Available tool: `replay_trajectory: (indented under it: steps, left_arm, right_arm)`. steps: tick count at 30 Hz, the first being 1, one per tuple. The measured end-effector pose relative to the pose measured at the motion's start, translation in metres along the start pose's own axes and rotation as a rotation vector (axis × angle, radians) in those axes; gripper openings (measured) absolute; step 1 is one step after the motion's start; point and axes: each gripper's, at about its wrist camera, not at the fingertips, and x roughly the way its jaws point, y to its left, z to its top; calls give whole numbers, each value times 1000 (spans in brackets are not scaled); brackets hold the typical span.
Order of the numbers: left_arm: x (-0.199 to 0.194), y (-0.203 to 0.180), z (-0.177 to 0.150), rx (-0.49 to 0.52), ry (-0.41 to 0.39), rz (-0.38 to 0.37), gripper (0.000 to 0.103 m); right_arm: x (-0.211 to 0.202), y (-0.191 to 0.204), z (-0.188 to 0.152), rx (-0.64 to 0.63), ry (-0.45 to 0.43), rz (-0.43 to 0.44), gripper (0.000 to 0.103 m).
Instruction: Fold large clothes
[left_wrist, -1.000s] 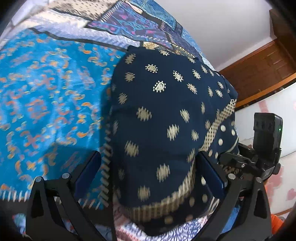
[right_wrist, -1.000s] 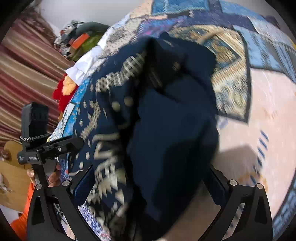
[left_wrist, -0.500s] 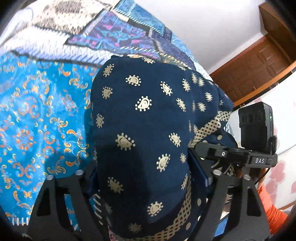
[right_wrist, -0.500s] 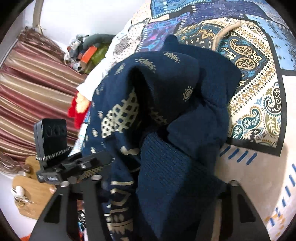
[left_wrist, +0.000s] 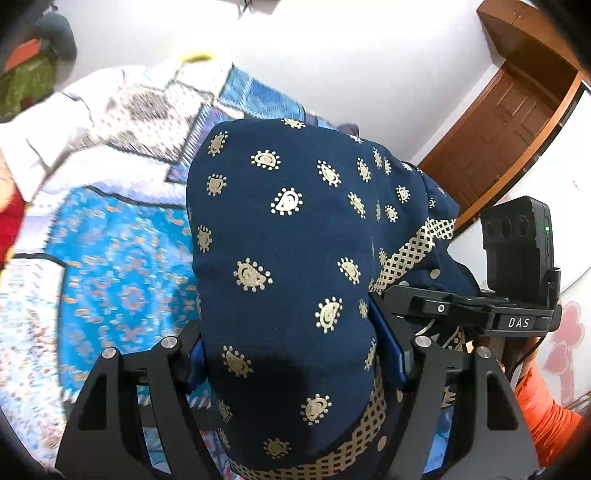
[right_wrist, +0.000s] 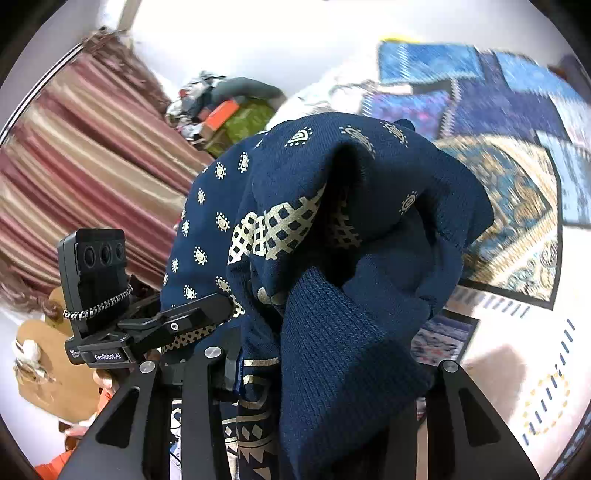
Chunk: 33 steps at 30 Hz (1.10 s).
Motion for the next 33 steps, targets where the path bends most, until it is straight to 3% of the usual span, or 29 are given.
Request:
replay_trajectory:
  steps: [7,11,21,25,30,33]
  left_arm:
    - [-45,22,-11,-21,-40,40,74]
    - [-55,45,-30,-68,-26,62,74]
    - [0,113,-86,-245,113,62,74]
    - [24,125,-99,-222,139,70,76]
    - [24,122,-100,-196,125,80,81]
    - [5,118,-111,-188,116,116,88]
  right_arm:
    - [4,53,-8,-55,-3,28,39]
    - [28,70,-16,-56,35,40,39]
    - [130,52,-49,12,231,7,39]
    - [162,32,-58,39,308,-34,39]
    - [169,28,-59,1,356,-63,49]
    - [156,24,-58,-2,367,-120,71]
